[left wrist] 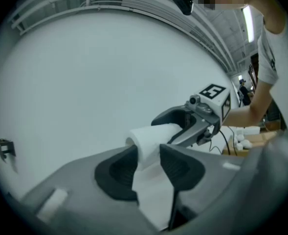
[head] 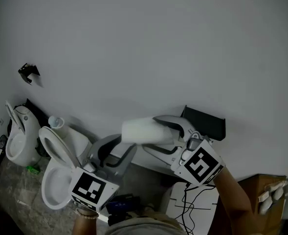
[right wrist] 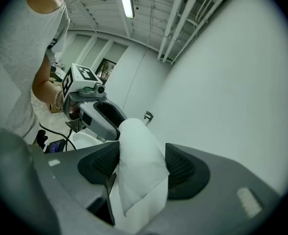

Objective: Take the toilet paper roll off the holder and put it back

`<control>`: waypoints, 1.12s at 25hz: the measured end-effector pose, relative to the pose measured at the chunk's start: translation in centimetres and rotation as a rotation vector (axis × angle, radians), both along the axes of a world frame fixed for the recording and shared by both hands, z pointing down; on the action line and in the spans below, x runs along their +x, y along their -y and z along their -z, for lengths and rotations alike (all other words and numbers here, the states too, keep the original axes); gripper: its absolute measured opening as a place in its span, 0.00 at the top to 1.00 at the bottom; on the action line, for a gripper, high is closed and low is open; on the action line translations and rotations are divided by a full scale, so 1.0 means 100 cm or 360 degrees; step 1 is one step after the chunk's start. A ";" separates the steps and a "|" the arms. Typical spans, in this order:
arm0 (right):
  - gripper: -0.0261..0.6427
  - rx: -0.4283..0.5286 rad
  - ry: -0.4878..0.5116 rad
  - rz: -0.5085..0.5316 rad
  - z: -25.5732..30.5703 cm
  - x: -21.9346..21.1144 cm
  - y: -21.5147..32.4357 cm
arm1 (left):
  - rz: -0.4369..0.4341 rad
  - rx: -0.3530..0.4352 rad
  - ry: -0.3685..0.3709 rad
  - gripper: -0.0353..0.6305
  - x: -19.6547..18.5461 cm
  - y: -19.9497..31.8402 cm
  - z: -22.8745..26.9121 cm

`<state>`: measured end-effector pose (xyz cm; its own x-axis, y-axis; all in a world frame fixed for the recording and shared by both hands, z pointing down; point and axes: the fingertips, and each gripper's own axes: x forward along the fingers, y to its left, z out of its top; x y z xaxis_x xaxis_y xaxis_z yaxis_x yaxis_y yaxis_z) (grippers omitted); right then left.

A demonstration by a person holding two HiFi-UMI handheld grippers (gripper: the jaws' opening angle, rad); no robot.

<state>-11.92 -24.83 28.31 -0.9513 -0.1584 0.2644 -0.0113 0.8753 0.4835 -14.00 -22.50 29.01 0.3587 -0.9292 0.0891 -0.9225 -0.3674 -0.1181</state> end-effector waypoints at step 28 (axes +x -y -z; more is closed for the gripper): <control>0.52 -0.0010 -0.0104 0.0110 -0.037 -0.011 -0.026 | 0.0121 -0.0083 -0.0057 0.74 -0.011 -0.028 -0.033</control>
